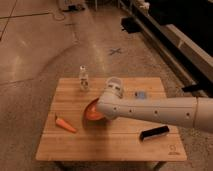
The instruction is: Pick up the ceramic bowl
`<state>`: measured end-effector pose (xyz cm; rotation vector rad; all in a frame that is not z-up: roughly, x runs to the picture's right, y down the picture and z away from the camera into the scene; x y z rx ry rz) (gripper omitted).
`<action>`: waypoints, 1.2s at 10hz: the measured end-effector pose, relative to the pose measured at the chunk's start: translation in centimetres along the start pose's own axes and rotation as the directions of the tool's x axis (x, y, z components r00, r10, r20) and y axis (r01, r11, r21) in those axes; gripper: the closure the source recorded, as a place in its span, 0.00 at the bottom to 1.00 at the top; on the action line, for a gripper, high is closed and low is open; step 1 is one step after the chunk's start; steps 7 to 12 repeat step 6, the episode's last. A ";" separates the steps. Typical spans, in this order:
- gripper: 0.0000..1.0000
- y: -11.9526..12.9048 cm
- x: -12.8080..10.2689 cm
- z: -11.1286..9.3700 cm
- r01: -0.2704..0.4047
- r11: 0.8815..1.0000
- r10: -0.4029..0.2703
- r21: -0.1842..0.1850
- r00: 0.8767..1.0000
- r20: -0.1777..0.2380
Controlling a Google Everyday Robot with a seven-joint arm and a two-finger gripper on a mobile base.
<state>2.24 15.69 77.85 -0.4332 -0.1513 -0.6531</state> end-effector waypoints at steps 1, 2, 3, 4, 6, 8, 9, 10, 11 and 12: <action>0.93 0.0 0.0 -0.1 0.002 1.000 -0.002 0.001 1.000 0.000; 0.93 0.0 0.0 -0.2 0.005 1.000 -0.005 0.003 1.000 -0.001; 0.93 -0.1 0.0 -0.2 0.006 1.000 -0.006 0.005 1.000 -0.003; 0.93 -0.1 0.0 -0.3 0.008 1.000 -0.008 0.006 1.000 -0.004; 0.93 -0.2 0.0 -0.5 0.012 1.000 -0.012 0.009 1.000 -0.005; 0.93 -0.2 0.0 -0.5 0.012 1.000 -0.012 0.009 1.000 -0.005; 0.93 -0.2 0.0 -0.5 0.012 1.000 -0.012 0.009 1.000 -0.005; 0.93 -0.2 0.0 -0.5 0.012 1.000 -0.012 0.009 1.000 -0.005; 0.93 -0.2 0.0 -0.5 0.012 1.000 -0.012 0.009 1.000 -0.005; 0.93 -0.2 0.0 -0.5 0.012 1.000 -0.012 0.009 1.000 -0.005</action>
